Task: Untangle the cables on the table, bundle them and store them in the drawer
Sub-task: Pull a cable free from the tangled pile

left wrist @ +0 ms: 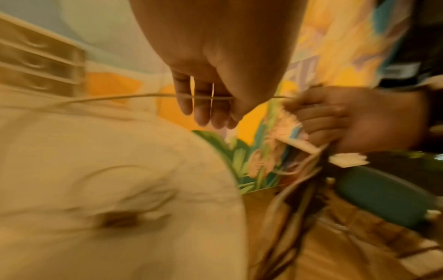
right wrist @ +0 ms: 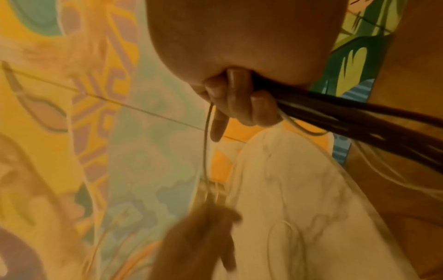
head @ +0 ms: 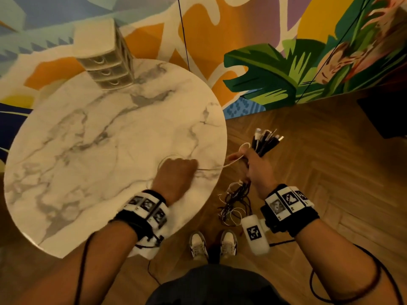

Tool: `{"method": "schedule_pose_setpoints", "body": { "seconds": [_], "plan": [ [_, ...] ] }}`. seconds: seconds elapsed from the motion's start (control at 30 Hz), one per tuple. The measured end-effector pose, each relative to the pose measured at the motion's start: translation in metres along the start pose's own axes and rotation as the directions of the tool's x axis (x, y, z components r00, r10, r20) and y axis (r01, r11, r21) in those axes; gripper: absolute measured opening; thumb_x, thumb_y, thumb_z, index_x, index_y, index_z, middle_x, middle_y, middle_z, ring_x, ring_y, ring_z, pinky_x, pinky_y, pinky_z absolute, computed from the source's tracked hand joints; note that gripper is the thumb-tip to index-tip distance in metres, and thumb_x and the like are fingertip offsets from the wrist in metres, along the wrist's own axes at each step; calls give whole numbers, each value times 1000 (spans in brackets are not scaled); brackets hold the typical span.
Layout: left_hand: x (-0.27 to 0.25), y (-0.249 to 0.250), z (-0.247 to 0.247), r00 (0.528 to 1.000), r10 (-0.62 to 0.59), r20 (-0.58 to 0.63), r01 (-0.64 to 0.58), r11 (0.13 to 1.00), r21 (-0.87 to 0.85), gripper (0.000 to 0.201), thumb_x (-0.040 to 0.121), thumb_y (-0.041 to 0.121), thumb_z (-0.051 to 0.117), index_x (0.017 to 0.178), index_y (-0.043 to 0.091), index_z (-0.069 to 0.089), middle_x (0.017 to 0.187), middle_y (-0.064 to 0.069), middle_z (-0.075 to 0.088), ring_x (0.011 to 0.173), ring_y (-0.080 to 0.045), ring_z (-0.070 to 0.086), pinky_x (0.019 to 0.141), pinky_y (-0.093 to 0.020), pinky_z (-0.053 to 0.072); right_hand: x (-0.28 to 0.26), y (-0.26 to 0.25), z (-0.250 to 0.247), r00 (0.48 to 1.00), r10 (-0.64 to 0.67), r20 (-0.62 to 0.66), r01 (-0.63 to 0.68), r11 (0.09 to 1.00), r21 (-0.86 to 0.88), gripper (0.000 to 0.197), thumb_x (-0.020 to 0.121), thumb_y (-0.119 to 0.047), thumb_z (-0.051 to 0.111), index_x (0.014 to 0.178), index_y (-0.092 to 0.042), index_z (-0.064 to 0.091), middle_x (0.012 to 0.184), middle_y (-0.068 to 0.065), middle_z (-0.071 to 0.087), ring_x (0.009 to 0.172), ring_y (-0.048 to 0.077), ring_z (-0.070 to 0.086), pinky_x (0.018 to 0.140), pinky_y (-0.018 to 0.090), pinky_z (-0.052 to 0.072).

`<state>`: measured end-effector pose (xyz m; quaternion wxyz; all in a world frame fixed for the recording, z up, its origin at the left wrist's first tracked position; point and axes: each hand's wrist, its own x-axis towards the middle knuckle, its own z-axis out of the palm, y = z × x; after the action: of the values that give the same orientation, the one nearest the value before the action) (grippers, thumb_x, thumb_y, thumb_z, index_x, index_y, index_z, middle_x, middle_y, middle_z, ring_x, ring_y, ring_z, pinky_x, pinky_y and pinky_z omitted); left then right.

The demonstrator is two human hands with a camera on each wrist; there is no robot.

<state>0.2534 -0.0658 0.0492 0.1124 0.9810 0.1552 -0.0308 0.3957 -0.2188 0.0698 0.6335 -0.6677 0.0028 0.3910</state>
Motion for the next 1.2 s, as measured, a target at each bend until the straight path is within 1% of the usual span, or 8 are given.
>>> {"method": "schedule_pose_setpoints", "body": {
  "seconds": [0.13,0.23,0.47,0.67,0.83,0.9,1.03,1.2],
  "plan": [
    [-23,-95,18,869,-468,162,485,871,-83,39,97,34,32,94,9,62,99,-19,67,91,-37,61,75,-38,45,5,-9,-19,988,-69,-137,87,987,131,53,99,-26,41,54,-17,67,50,2,44,32,7,23,41,24,17],
    [-31,-113,17,712,-635,300,702,655,-278,37,99,29,40,83,5,64,87,-21,69,67,-30,61,60,-34,49,8,-9,-26,986,-74,-152,95,986,135,46,99,-30,41,67,-7,64,37,-6,34,33,7,21,40,24,17],
    [24,-1,-55,891,-454,29,246,428,-870,42,101,28,40,75,0,58,57,-17,54,38,-15,46,39,-20,36,10,0,-28,976,-75,-202,101,987,123,44,98,-32,45,68,-8,66,38,-6,34,34,7,23,40,25,19],
    [38,69,-98,976,-179,-125,3,581,-814,46,99,32,40,68,3,57,49,-5,51,42,-10,45,45,-19,38,17,-8,-71,935,-90,-342,135,985,109,43,93,-36,49,93,3,67,40,-9,42,36,4,36,43,22,29],
    [42,80,-34,998,-12,56,40,852,-522,45,98,41,39,61,19,53,55,5,54,56,-11,54,64,-33,45,3,-20,-111,909,-205,-363,235,971,40,46,99,-32,41,68,-7,66,35,-5,30,32,11,24,38,21,22],
    [37,76,17,962,-15,272,120,920,-373,43,98,44,37,70,18,57,71,-2,62,70,-21,60,71,-39,49,-2,-20,-124,899,-218,-380,240,971,11,47,99,-32,40,69,-6,65,35,-5,29,33,13,23,40,23,22],
    [23,69,79,736,-18,677,186,966,-177,46,88,48,39,114,17,61,118,-11,63,101,-27,60,90,-40,48,-9,-14,-138,916,-224,-332,229,973,-25,48,99,-32,39,70,-4,66,36,-2,29,33,15,22,40,25,21],
    [54,131,39,928,65,366,125,872,-473,73,81,51,61,142,22,32,140,-3,37,120,-24,48,101,-39,41,-16,-3,-125,945,-202,-257,192,979,-66,49,100,-32,39,69,-6,67,35,-3,33,33,15,23,42,27,20]
  ]
}}
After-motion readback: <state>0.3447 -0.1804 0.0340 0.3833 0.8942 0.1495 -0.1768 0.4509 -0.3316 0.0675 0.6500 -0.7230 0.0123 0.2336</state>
